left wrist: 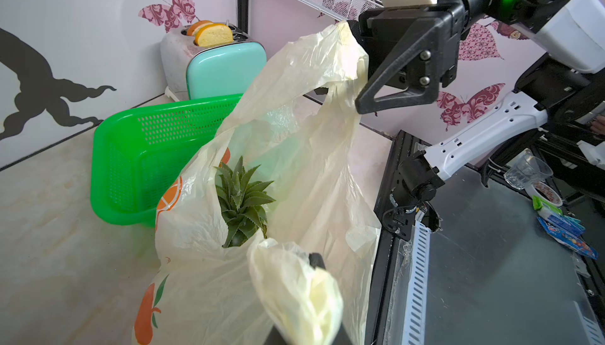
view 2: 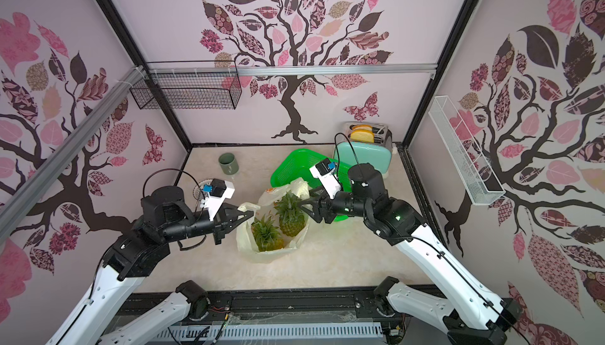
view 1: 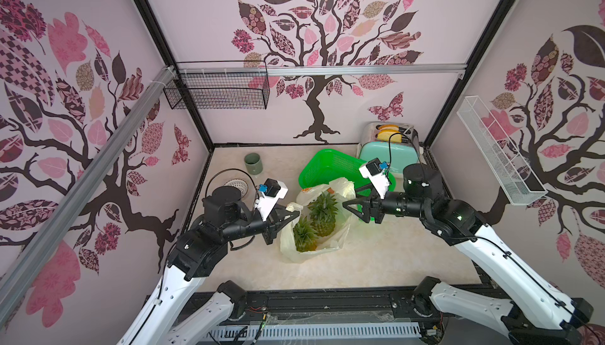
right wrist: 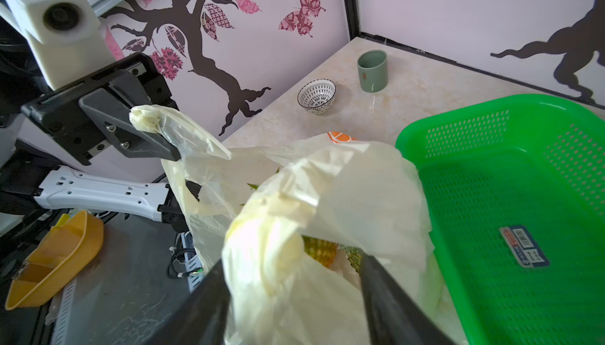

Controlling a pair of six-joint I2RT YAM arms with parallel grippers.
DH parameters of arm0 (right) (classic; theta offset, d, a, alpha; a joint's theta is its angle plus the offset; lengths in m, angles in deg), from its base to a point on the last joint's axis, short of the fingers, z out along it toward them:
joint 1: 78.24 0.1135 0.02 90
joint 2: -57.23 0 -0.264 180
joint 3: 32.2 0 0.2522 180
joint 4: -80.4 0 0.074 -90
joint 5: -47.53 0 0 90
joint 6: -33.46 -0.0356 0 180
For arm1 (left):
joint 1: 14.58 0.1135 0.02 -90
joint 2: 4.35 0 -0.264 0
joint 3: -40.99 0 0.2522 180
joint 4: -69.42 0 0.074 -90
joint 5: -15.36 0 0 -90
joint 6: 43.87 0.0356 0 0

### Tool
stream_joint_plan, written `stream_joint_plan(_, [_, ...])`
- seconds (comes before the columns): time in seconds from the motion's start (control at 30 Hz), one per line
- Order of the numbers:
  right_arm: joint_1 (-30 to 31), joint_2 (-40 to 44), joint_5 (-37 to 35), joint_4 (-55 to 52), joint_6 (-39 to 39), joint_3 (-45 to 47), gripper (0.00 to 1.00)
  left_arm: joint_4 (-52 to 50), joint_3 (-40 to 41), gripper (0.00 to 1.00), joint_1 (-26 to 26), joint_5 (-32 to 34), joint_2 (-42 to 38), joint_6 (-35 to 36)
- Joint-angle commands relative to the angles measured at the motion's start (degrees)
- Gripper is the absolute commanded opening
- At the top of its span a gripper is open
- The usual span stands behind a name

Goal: Place the pineapple into a plastic bag & tie a knot
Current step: Adjust the plastic bag at the center of the board, then cross the plastic bag at the center of the board.

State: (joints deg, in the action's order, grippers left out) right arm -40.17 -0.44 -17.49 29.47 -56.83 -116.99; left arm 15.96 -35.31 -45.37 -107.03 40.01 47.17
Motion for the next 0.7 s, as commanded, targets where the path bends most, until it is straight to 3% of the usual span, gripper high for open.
stream_joint_plan(0.0, [0.26,0.59,-5.52,-0.99,5.22,-3.32,0.93,0.39,-0.60,0.00,0.24,2.35,0.11,-1.26])
stream_joint_plan(0.07, [0.26,1.65,-9.09,-1.24,9.35,-4.33,0.99,-0.12,-0.82,0.00,0.22,2.67,0.20,-1.47])
stream_joint_plan(0.2, [0.29,3.69,-13.45,0.73,15.99,-5.63,0.99,0.40,-0.19,0.00,0.22,2.23,-0.36,-1.55])
stream_joint_plan(0.33, [0.28,3.96,-5.85,1.33,25.36,-5.07,0.99,0.66,0.18,0.00,0.21,2.15,-0.75,-1.07])
stream_joint_plan(0.43, [0.28,2.05,-4.89,2.83,25.88,-6.60,0.99,0.85,0.28,0.00,0.22,2.30,-0.98,-0.91])
stream_joint_plan(0.57, [0.50,-0.33,1.46,2.29,29.14,-7.14,0.99,1.55,0.70,0.00,0.28,2.87,-1.49,-0.82])
stream_joint_plan(0.67, [1.05,-0.93,0.34,2.88,30.96,-6.92,0.97,1.56,0.67,0.00,0.20,2.81,-1.29,-0.46])
